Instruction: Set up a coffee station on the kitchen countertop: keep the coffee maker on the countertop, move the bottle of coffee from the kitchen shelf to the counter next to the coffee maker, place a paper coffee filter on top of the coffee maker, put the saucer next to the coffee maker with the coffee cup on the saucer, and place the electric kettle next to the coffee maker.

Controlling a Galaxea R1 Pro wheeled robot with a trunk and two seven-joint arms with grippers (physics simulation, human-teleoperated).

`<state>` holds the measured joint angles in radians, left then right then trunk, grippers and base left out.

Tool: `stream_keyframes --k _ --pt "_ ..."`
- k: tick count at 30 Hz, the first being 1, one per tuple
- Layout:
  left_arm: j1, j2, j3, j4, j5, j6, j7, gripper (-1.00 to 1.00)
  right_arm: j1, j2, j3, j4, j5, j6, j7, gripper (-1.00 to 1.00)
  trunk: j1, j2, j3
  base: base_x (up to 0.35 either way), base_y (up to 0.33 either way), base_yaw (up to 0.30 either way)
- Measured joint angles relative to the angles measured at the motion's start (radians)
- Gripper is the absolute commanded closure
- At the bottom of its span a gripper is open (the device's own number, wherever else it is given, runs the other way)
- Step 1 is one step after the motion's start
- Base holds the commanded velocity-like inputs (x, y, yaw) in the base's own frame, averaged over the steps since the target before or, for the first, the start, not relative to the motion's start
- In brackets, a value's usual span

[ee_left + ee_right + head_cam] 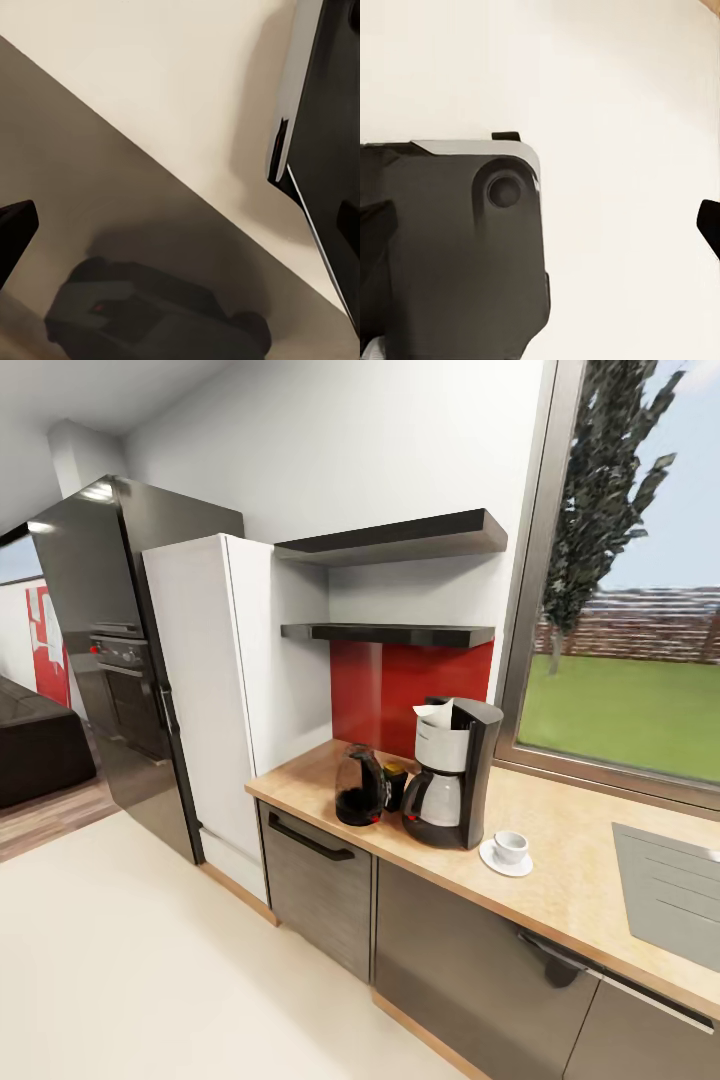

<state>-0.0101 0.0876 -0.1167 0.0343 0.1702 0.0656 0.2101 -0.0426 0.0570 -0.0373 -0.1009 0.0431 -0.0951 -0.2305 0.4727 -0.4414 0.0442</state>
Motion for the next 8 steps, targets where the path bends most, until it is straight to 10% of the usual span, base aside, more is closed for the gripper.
stream_keyframes --k 8 --pt "0.000 -0.003 0.009 -0.001 0.007 0.000 -0.002 -1.00 0.000 0.001 0.000 -0.003 0.000 -0.056 0.000 -1.00 0.000 0.000 0.000 0.000 0.000 0.000"
